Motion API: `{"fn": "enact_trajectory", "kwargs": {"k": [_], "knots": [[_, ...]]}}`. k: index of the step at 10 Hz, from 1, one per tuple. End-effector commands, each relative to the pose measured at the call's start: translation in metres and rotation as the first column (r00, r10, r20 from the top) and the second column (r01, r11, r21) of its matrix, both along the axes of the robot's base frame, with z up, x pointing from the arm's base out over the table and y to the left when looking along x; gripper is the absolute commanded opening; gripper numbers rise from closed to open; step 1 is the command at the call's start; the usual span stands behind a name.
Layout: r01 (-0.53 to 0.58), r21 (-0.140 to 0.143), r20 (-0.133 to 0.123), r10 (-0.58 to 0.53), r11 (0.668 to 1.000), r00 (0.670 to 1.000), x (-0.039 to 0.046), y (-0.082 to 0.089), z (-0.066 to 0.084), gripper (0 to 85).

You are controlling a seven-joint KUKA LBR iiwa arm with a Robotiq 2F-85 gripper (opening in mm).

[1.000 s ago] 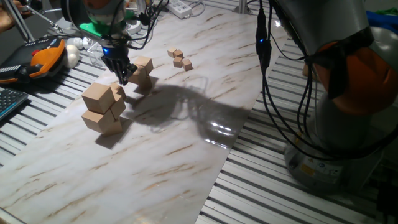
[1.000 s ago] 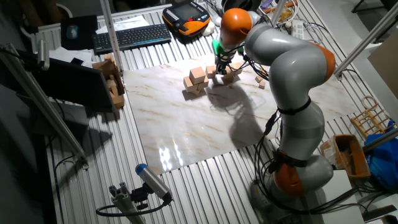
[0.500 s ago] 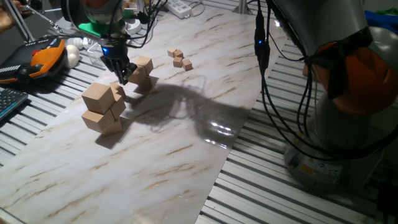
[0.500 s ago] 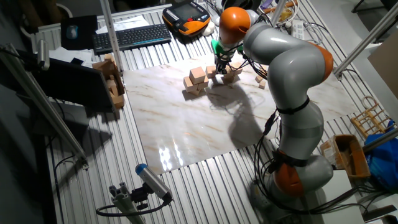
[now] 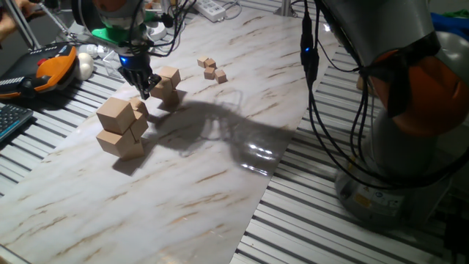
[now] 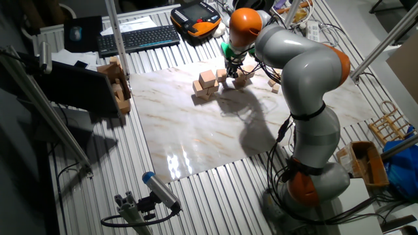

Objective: Stack the blocks into a cross shape

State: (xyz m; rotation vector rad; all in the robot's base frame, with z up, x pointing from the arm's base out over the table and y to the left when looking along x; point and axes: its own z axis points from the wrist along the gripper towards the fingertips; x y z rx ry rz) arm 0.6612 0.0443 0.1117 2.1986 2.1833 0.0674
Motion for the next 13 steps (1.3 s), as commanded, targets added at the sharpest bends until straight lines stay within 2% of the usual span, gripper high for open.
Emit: {"fn": "enact_trajectory", "kwargs": {"k": [1, 3, 5, 7, 9, 10, 12, 13], "knots": [[-0.001, 0.004, 0.004, 0.001, 1.0, 1.0, -0.0001, 0.0, 0.0, 0.0], [0.02, 0.006, 0.019, -0.02, 1.0, 1.0, -0.0001, 0.0, 0.0, 0.0], [0.04, -0.013, 0.014, -0.04, 0.999, 0.999, 0.0009, 0.001, 0.0, 0.0], [0.054, -0.02, 0.008, -0.054, 0.998, 0.999, 0.0167, 0.005, 0.0, 0.0], [0.064, -0.004, 0.004, -0.064, 0.998, 0.998, 0.0339, 0.008, -0.005, 0.0], [0.061, -0.004, 0.001, -0.061, 0.998, 0.998, 0.0403, 0.008, -0.006, 0.0], [0.064, 0.009, 0.005, -0.064, 0.998, 0.998, 0.0472, 0.009, -0.009, 0.0], [0.077, 0.009, 0.002, -0.077, 0.997, 0.997, 0.0483, 0.009, -0.01, 34.0]]}}
